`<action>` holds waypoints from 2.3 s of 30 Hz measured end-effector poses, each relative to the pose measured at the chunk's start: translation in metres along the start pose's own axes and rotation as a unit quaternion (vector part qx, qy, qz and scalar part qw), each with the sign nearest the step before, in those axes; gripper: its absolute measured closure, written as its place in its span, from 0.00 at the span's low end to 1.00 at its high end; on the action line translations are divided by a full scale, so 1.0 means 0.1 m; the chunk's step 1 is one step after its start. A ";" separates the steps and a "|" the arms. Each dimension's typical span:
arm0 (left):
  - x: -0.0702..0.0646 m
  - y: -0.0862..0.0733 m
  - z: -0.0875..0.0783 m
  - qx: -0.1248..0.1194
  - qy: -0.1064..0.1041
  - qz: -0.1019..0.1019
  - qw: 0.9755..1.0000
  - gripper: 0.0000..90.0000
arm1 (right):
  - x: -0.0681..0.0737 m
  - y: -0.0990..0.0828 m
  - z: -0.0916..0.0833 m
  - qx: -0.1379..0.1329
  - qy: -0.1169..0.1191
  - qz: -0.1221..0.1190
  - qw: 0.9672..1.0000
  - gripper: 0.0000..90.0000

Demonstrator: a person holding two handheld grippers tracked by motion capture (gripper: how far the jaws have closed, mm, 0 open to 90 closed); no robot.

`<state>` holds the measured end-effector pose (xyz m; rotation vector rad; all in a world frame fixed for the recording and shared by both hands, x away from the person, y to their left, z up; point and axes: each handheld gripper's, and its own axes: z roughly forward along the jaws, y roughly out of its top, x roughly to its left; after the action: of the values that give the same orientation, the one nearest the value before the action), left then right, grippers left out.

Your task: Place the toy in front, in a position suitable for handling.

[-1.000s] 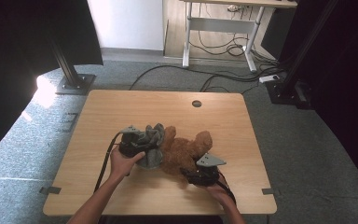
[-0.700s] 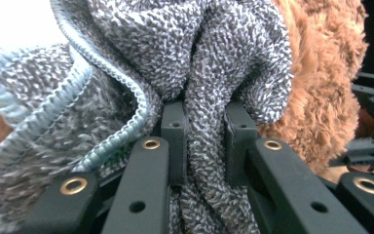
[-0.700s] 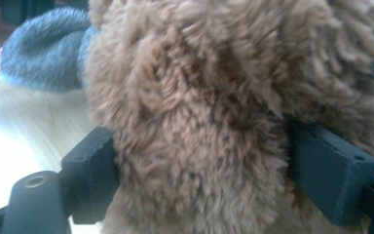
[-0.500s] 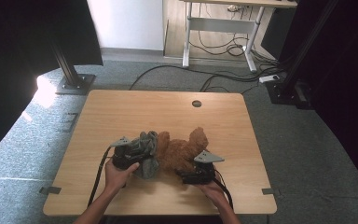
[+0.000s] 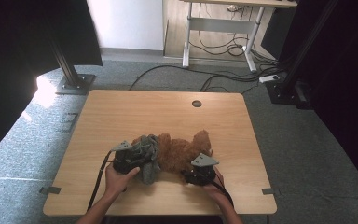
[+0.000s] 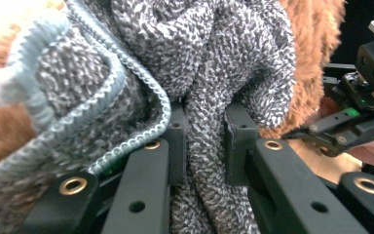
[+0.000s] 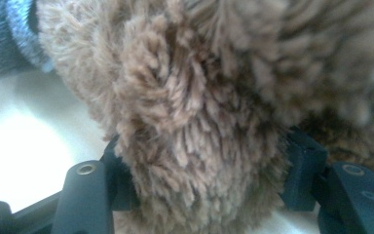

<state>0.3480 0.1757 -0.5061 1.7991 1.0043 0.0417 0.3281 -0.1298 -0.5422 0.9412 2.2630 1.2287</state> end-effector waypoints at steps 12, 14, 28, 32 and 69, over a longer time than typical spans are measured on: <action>-0.06 -0.01 0.03 -0.013 -0.002 0.005 1.000 0.83 | -0.19 0.02 0.15 -0.013 -0.021 -0.015 1.000 0.47; -0.13 0.07 -0.06 -0.021 -0.012 0.011 1.000 0.82 | -0.17 0.01 0.13 -0.015 -0.023 -0.017 0.999 0.47; -0.77 0.97 0.28 -0.014 -0.060 0.060 0.996 0.80 | -0.14 -0.03 0.09 -0.015 -0.022 -0.026 0.999 0.48; -0.85 0.93 0.66 0.046 -0.033 0.067 0.996 0.79 | -0.15 -0.03 0.09 -0.013 -0.022 -0.026 0.999 0.48; 0.29 0.28 -0.46 0.001 -0.004 -0.033 0.999 0.80 | -0.11 -0.04 0.08 -0.007 -0.017 -0.041 0.999 0.46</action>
<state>0.3629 0.2253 -0.4737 1.7647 1.0575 -0.0074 0.3391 -0.1343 -0.5495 0.8487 2.2405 1.1842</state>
